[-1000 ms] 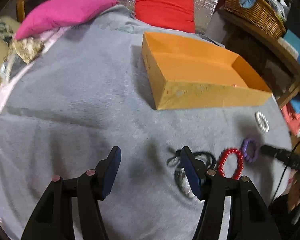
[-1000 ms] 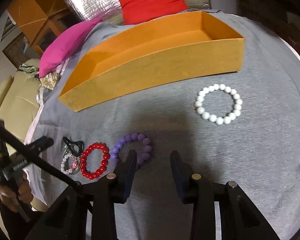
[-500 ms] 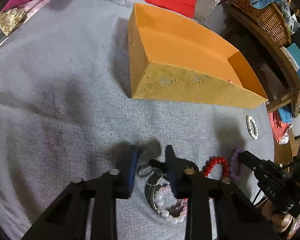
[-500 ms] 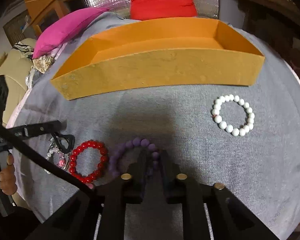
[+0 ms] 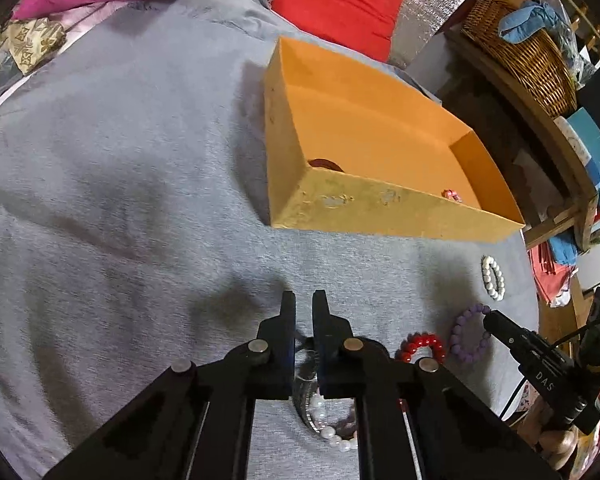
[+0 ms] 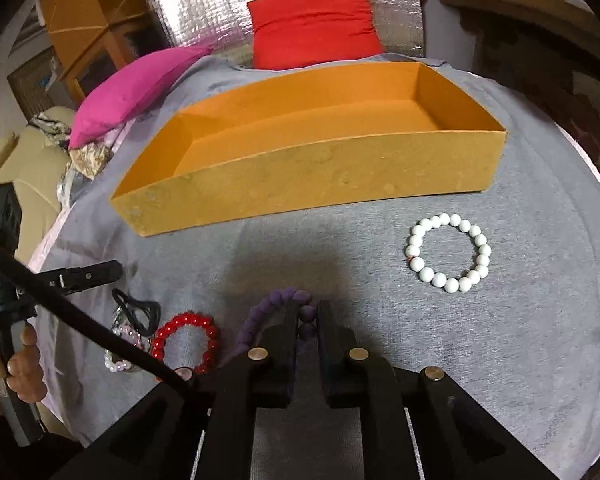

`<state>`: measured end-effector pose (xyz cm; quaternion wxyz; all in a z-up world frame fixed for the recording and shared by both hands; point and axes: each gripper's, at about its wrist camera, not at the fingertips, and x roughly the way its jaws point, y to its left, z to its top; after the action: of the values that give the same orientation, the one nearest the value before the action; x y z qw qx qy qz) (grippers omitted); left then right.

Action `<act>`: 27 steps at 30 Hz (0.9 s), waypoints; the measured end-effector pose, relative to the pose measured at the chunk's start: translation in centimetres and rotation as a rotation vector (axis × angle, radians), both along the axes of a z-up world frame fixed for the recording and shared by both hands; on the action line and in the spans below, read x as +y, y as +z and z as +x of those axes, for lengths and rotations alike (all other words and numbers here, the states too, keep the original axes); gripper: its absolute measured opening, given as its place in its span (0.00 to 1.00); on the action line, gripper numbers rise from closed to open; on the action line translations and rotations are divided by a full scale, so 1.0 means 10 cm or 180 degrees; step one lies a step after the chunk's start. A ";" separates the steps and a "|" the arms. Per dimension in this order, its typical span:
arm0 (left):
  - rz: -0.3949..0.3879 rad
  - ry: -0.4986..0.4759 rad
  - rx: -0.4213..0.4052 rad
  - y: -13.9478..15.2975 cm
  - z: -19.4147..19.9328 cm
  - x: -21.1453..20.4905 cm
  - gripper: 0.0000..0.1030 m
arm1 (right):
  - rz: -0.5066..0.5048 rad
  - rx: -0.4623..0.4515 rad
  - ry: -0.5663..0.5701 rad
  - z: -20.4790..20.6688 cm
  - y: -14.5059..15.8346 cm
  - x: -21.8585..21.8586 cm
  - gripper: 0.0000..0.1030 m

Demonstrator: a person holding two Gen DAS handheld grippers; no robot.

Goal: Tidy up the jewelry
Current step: 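Grasp the black hair tie with the left tool while the right tool grasps the purple bead bracelet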

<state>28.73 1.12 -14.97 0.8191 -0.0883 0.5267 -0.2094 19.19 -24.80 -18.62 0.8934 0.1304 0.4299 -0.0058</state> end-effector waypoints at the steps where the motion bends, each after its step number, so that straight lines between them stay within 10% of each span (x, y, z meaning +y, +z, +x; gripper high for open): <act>1: 0.0018 -0.0006 0.0042 -0.02 0.00 0.00 0.08 | 0.0016 0.0025 0.0000 0.01 -0.01 -0.01 0.10; 8: 0.0041 0.0005 0.0134 -0.06 -0.03 -0.01 0.44 | 0.0093 0.0114 0.0028 0.03 -0.05 -0.01 0.10; 27: -0.0038 0.0025 0.0233 -0.10 -0.07 -0.15 0.38 | 0.0196 0.0206 0.0005 0.10 -0.12 -0.01 0.10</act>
<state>28.06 -0.35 -15.97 0.7996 -0.1029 0.5547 -0.2060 20.20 -24.85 -19.80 0.8746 0.1573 0.4586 0.0039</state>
